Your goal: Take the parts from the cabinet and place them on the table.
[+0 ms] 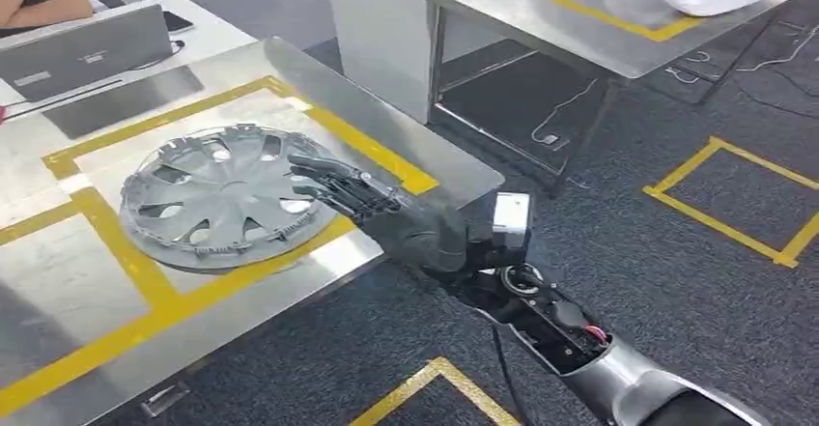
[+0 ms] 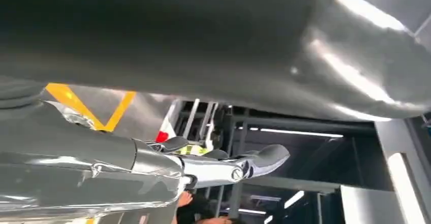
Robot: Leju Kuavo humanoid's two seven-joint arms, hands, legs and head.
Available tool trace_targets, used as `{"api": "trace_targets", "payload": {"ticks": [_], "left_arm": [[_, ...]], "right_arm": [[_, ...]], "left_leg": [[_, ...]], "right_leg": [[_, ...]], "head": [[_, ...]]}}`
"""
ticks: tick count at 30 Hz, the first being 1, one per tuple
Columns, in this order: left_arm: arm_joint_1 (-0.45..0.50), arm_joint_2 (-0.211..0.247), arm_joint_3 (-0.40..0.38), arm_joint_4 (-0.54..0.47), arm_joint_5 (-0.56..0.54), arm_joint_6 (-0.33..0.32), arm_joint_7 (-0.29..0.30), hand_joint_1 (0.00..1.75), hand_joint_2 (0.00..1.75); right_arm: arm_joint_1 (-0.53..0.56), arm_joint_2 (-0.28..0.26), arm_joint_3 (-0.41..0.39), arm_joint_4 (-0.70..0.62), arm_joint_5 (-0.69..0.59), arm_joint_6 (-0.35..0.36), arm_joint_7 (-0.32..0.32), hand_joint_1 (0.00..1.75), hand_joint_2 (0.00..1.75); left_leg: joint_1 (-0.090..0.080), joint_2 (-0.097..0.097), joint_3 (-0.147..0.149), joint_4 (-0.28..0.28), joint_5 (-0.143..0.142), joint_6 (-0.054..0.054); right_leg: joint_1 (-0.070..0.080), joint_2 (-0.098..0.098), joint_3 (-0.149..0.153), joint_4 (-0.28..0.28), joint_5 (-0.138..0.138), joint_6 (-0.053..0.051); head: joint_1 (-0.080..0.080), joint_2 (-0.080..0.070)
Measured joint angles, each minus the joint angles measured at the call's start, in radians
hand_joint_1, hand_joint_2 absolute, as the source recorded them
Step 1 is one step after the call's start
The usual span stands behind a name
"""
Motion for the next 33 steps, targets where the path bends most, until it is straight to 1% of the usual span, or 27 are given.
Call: {"api": "trace_targets", "payload": {"ticks": [1, 2, 3, 4, 6, 7, 8, 9, 10, 11, 12, 13, 16, 17, 18, 19, 20, 21, 22, 23, 24, 26, 27, 28, 31, 32, 33], "left_arm": [[0.0, -0.001, 0.0, 0.0, 0.0, 0.0, 0.0, 0.0, 0.0], [-0.003, -0.004, 0.0, 0.0, 0.0, -0.001, 0.0, 0.0, 0.0], [-0.002, -0.003, 0.0, 0.0, 0.0, -0.001, 0.0, 0.0, 0.0], [-0.001, -0.003, 0.0, 0.0, 0.0, -0.001, 0.0, 0.0, 0.0], [0.001, -0.003, 0.0, 0.0, 0.0, -0.001, 0.0, 0.0, 0.0], [0.002, -0.003, 0.0, 0.0, 0.0, -0.001, 0.0, 0.0, 0.0], [0.001, -0.002, 0.0, 0.0, 0.0, -0.001, 0.0, 0.0, 0.0], [0.001, -0.002, 0.0, 0.0, 0.0, -0.001, 0.0, 0.0, 0.0], [0.0, -0.002, 0.0, 0.0, 0.0, -0.001, 0.0, 0.0, 0.0], [-0.001, -0.003, 0.0, 0.0, 0.0, -0.001, -0.001, 0.0, 0.0], [-0.001, -0.003, 0.0, 0.0, 0.0, -0.002, -0.001, 0.0, 0.0], [-0.001, -0.006, 0.0, 0.0, 0.0, -0.002, -0.002, 0.0, 0.0], [-0.002, -0.006, 0.0, 0.0, 0.0, -0.002, -0.002, 0.0, 0.0], [-0.002, -0.005, 0.0, 0.0, 0.0, -0.002, -0.002, 0.0, 0.0], [-0.001, -0.005, 0.0, 0.0, -0.002, -0.002, -0.002, 0.0, 0.0], [-0.001, -0.006, 0.0, 0.0, -0.004, -0.002, -0.002, 0.0, 0.0], [0.001, -0.005, 0.0, 0.0, -0.005, -0.002, -0.003, 0.0, 0.0], [0.002, -0.005, 0.0, 0.0, -0.006, -0.002, -0.005, 0.0, 0.0], [0.003, -0.005, 0.0, 0.0, -0.007, -0.001, -0.006, 0.0, 0.0], [0.004, -0.004, 0.0, 0.0, -0.007, -0.002, -0.007, 0.0, 0.0], [0.004, -0.003, 0.0, 0.0, -0.007, -0.001, -0.008, 0.0, 0.0], [0.002, -0.002, 0.0, 0.0, -0.007, -0.002, -0.009, 0.0, 0.0], [0.002, -0.002, 0.0, 0.0, -0.007, -0.002, -0.009, 0.0, 0.0], [0.003, -0.003, 0.0, 0.0, -0.007, -0.001, -0.009, 0.0, 0.0], [0.001, -0.004, 0.0, 0.0, -0.007, -0.002, -0.012, 0.0, 0.0], [0.0, -0.008, 0.0, 0.0, -0.007, -0.002, -0.012, 0.0, 0.0], [0.0, -0.008, 0.0, 0.0, -0.007, -0.001, -0.012, 0.0, 0.0]], "right_arm": [[0.0, 0.0, 0.0, 0.0, 0.0, 0.0, 0.0, 0.0, 0.0], [0.002, -0.002, -0.001, 0.0, 0.0, 0.0, 0.0, 0.0, 0.0], [-0.002, -0.002, -0.001, 0.0, 0.0, 0.0, 0.0, 0.0, 0.0], [-0.002, -0.002, -0.001, 0.0, 0.0, 0.0, 0.0, 0.0, 0.0], [-0.001, -0.002, 0.0, 0.0, 0.0, 0.0, 0.001, 0.0, 0.0], [-0.001, -0.003, 0.0, 0.0, 0.0, 0.0, 0.001, 0.0, 0.0], [-0.001, -0.005, 0.0, 0.0, 0.0, -0.001, 0.001, 0.0, 0.0], [-0.001, -0.005, 0.0, 0.0, 0.0, -0.001, 0.001, 0.0, 0.0], [-0.001, -0.005, 0.0, 0.0, 0.0, 0.0, 0.001, 0.0, 0.0], [-0.003, -0.005, 0.0, 0.0, 0.0, -0.001, 0.001, 0.0, 0.0], [-0.006, -0.005, 0.0, -0.001, 0.0, -0.001, 0.001, 0.0, 0.0], [-0.008, -0.005, 0.0, -0.002, 0.0, 0.0, 0.002, 0.0, 0.0], [-0.009, -0.006, 0.0, -0.003, 0.0, -0.001, 0.001, 0.0, 0.0], [-0.009, -0.006, 0.0, -0.003, 0.0, -0.001, 0.002, 0.0, 0.0], [-0.012, -0.006, 0.0, -0.003, 0.0, -0.001, 0.002, 0.0, 0.0], [-0.013, -0.006, 0.0, -0.003, 0.0, -0.005, 0.002, 0.0, 0.0], [-0.012, -0.006, 0.001, -0.003, 0.0, -0.006, 0.002, 0.0, 0.0], [-0.011, -0.006, 0.001, -0.003, 0.0, -0.006, 0.003, 0.0, 0.0], [-0.01, -0.006, 0.001, -0.003, 0.0, -0.008, 0.003, 0.0, 0.0], [-0.01, -0.006, 0.001, -0.003, 0.0, -0.008, 0.003, 0.0, 0.0], [-0.009, -0.006, 0.001, -0.003, 0.0, -0.008, 0.004, 0.0, 0.0], [-0.008, -0.006, 0.001, -0.003, 0.0, -0.008, 0.004, 0.0, 0.0], [-0.009, -0.006, 0.001, -0.003, 0.0, -0.008, 0.004, 0.0, 0.0], [-0.011, -0.006, 0.0, -0.005, 0.0, -0.009, 0.004, 0.0, 0.0], [-0.009, -0.006, 0.001, -0.006, 0.001, -0.008, 0.004, 0.0, 0.0], [-0.007, -0.006, 0.0, -0.006, 0.001, -0.008, 0.004, 0.0, 0.0], [-0.008, -0.006, 0.0, -0.008, 0.001, -0.008, 0.004, 0.0, 0.0]], "left_leg": [[0.003, 0.011, -0.001, -0.006, 0.006, 0.009], [0.008, 0.029, -0.005, -0.013, 0.014, 0.017], [0.006, 0.035, -0.012, -0.014, 0.021, 0.026], [0.003, 0.046, -0.019, -0.013, 0.024, 0.031], [-0.001, 0.068, -0.033, -0.012, 0.033, 0.035], [-0.003, 0.08, -0.041, -0.011, 0.038, 0.035], [-0.003, 0.09, -0.049, -0.009, 0.042, 0.034], [-0.004, 0.1, -0.055, -0.008, 0.046, 0.033], [-0.005, 0.109, -0.059, -0.006, 0.05, 0.031], [-0.006, 0.116, -0.061, -0.005, 0.053, 0.028], [-0.008, 0.124, -0.062, -0.004, 0.056, 0.024], [-0.01, 0.132, -0.063, -0.003, 0.062, 0.017], [-0.008, 0.158, -0.061, -0.013, 0.083, 0.003], [-0.01, 0.156, -0.07, -0.012, 0.078, -0.003], [-0.006, 0.108, -0.081, 0.015, 0.035, -0.011], [-0.002, 0.075, -0.106, 0.082, -0.03, -0.015], [0.0, 0.06, -0.133, 0.168, -0.087, -0.018], [0.001, 0.054, -0.158, 0.251, -0.125, -0.021], [0.001, 0.053, -0.172, 0.307, -0.134, -0.024], [0.003, 0.053, -0.167, 0.317, -0.117, -0.026], [0.006, 0.052, -0.137, 0.28, -0.081, -0.027], [0.016, 0.037, -0.017, 0.091, -0.013, -0.033], [0.025, -0.001, 0.033, 0.002, -0.011, -0.038], [0.023, -0.027, 0.053, -0.03, -0.019, -0.035], [0.016, 0.0, 0.042, -0.02, -0.023, -0.018], [0.022, 0.013, 0.039, -0.026, -0.017, -0.008], [0.02, 0.022, 0.037, -0.026, -0.014, 0.001]], "right_leg": [[0.004, 0.011, -0.004, 0.0, 0.005, 0.008], [0.0, -0.006, -0.01, 0.015, -0.014, 0.008], [0.005, -0.052, -0.029, 0.062, -0.064, 0.014], [0.003, -0.072, -0.055, 0.138, -0.12, 0.02], [0.0, -0.087, -0.102, 0.295, -0.207, 0.027], [0.0, -0.089, -0.107, 0.338, -0.217, 0.029], [0.0, -0.091, -0.088, 0.328, -0.2, 0.029], [0.0, -0.093, -0.045, 0.273, -0.166, 0.028], [0.001, -0.099, 0.017, 0.18, -0.128, 0.024], [0.003, -0.119, 0.082, 0.083, -0.102, 0.018], [0.009, -0.155, 0.128, 0.005, -0.113, 0.009], [0.02, -0.159, 0.139, -0.027, -0.108, -0.001], [0.021, -0.136, 0.119, -0.032, -0.084, -0.018], [0.009, -0.13, 0.109, -0.048, -0.066, -0.025], [0.009, -0.122, 0.104, -0.048, -0.054, -0.029], [0.007, -0.115, 0.089, -0.048, -0.047, -0.038], [0.007, -0.105, 0.075, -0.048, -0.035, -0.038], [0.007, -0.093, 0.061, -0.048, -0.027, -0.039], [0.007, -0.083, 0.049, -0.048, -0.017, -0.038], [0.006, -0.072, 0.038, -0.048, -0.009, -0.036], [0.003, -0.061, 0.029, -0.046, -0.001, -0.031], [-0.004, -0.039, 0.019, -0.039, 0.007, -0.02], [-0.003, -0.031, 0.012, -0.034, 0.009, -0.014], [0.001, -0.025, 0.001, -0.025, 0.013, -0.01], [0.0, 0.003, -0.009, -0.022, 0.027, 0.009], [0.0, 0.004, -0.015, -0.019, 0.025, 0.011], [0.004, -0.039, -0.029, 0.01, -0.002, 0.014]], "head": [[0.002, 0.0], [-0.001, 0.0], [0.012, 0.0], [0.023, 0.0], [0.025, 0.0], [0.027, 0.0], [0.029, 0.0], [0.031, 0.0], [0.034, 0.0], [0.035, 0.0], [0.038, 0.0], [0.037, 0.0], [0.034, 0.0], [0.032, 0.0], [0.028, 0.0], [0.021, 0.0], [0.009, 0.0], [0.007, 0.0], [0.003, 0.0], [0.0, 0.0], [-0.001, 0.0], [-0.002, 0.0], [-0.004, 0.0], [-0.007, 0.0], [0.002, 0.0], [0.001, 0.0], [0.006, 0.0]]}}
